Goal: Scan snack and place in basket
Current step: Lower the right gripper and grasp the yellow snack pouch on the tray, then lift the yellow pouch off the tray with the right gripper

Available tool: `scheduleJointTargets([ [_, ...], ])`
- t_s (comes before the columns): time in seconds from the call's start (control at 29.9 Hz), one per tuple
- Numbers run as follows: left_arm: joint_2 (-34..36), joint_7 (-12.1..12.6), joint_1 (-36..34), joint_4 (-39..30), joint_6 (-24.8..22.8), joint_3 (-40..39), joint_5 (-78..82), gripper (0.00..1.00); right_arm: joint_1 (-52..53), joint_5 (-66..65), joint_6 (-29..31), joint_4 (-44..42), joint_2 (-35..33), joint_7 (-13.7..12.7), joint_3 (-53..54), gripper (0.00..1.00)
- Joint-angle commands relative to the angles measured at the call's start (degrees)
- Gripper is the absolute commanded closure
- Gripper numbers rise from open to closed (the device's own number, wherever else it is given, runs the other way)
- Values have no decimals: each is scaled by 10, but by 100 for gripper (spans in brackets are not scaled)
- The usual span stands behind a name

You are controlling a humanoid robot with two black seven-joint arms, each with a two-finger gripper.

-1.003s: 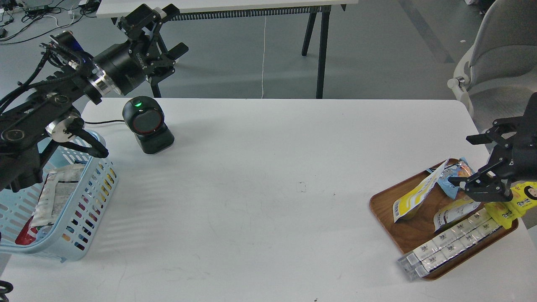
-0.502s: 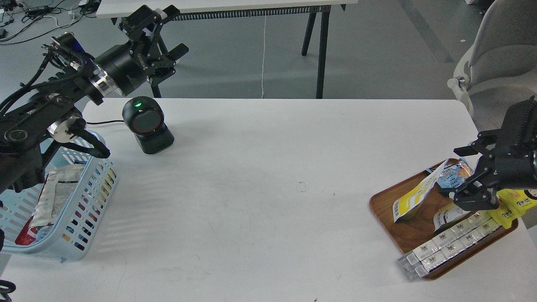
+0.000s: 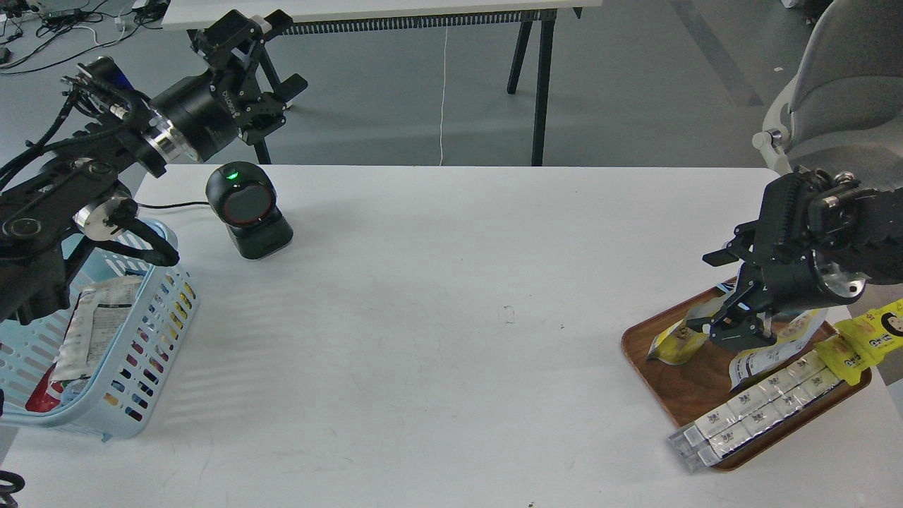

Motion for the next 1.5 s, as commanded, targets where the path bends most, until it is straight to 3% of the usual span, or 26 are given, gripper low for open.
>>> scheduleJointTargets([
  [0.0, -1, 0, 0, 1, 0, -1, 0, 0, -5, 0, 0, -11, 10, 0, -2, 6],
  [0.1, -1, 0, 0, 2, 0, -1, 0, 0, -13, 0, 0, -11, 11, 0, -2, 9],
  [0.33, -9, 0, 0, 13, 0, -1, 0, 0, -26, 0, 0, -47, 29, 0, -1, 46],
  [0.7, -11, 0, -1, 13, 0, -1, 0, 0, -28, 0, -1, -63, 39, 0, 8, 63],
  [0.84, -11, 0, 0, 13, 0, -1, 0, 0, -28, 0, -4, -61, 39, 0, 11, 74],
  [0.94, -11, 0, -1, 13, 0, -1, 0, 0, -29, 0, -11, -61, 39, 0, 18, 88],
  [1.07, -11, 0, -1, 13, 0, -2, 0, 0, -29, 0, -12, -62, 39, 0, 31, 96],
  [1.47, -11, 0, -2, 13, 0, -2, 0, 0, -30, 0, -13, -58, 36, 0, 41, 99],
])
